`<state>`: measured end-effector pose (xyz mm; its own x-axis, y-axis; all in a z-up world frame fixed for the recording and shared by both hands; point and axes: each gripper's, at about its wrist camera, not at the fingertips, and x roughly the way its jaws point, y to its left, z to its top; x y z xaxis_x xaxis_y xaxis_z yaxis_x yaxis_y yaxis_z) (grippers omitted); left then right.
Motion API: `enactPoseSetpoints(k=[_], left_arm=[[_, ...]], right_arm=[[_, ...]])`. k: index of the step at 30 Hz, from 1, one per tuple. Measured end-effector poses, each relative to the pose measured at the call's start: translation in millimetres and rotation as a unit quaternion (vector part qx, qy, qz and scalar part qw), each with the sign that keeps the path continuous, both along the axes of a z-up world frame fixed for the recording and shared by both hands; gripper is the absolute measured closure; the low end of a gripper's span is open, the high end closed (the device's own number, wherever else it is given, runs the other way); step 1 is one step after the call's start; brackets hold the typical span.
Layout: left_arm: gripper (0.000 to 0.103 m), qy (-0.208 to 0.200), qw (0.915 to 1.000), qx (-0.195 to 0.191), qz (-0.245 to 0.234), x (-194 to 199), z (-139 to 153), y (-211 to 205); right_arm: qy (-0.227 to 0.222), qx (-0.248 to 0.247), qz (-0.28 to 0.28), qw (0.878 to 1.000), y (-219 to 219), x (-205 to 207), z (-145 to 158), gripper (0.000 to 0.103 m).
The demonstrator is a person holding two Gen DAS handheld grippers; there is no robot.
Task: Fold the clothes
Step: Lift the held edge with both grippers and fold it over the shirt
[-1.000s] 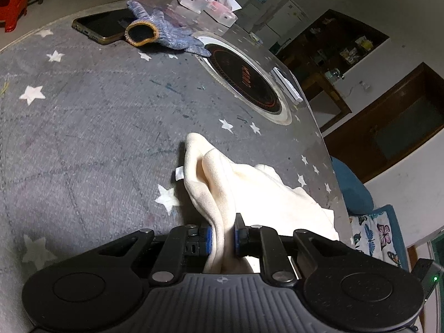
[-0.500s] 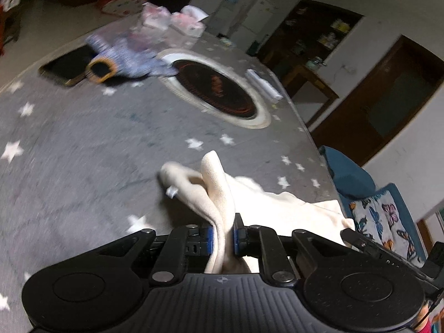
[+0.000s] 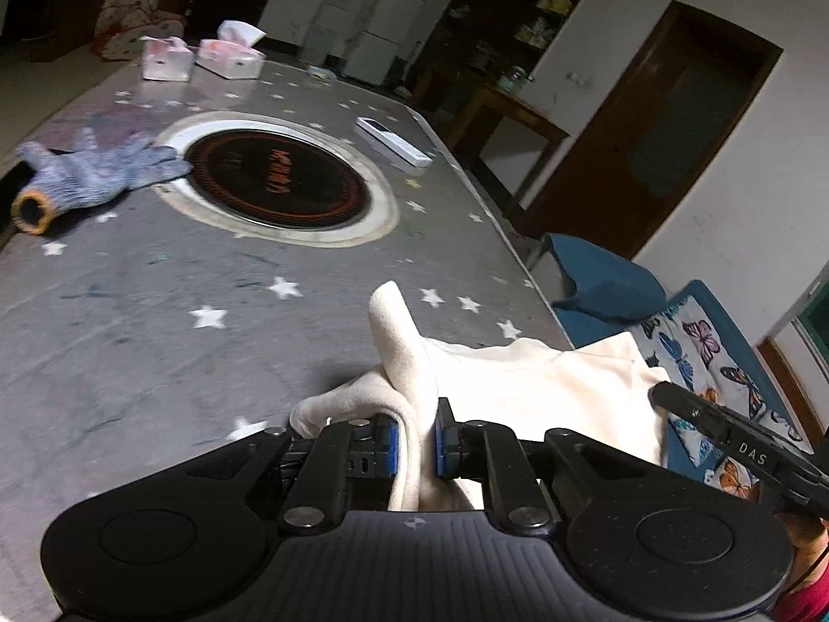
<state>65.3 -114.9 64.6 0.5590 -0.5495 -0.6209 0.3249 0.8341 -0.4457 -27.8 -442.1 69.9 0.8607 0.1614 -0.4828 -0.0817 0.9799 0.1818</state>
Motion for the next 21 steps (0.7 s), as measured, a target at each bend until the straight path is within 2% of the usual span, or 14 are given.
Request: enactPoseSetpoints(k=[6, 10, 13, 15, 17, 21], left_arm=[[0.090, -0.003, 0.9996, 0.010, -0.024, 12, -3, -33], [0.090, -0.001, 0.9994, 0.023, -0.026, 16, -6, -40], [0.090, 0.004, 0.9994, 0.029, -0.019, 18, -10, -34], [0.090, 0.006, 0.9993, 0.035, -0.013, 19, -12, -30], [0.090, 0.008, 0.9991, 0.041, -0.008, 20, -14, -26], [0.090, 0.015, 0.9988, 0.047, -0.006, 22, -19, -22]], right_arm=[[0.009, -0.012, -0.022, 1.000, -21, 7, -3, 0.100], [0.028, 0.001, -0.019, 0.999, -32, 11, -16, 0.099], [0.041, 0.012, -0.022, 0.999, -39, 14, -28, 0.091], [0.052, 0.017, -0.026, 0.998, -42, 18, -39, 0.077], [0.060, 0.025, -0.029, 0.997, -45, 22, -50, 0.067], [0.080, 0.045, -0.029, 0.995, -49, 31, -66, 0.067]])
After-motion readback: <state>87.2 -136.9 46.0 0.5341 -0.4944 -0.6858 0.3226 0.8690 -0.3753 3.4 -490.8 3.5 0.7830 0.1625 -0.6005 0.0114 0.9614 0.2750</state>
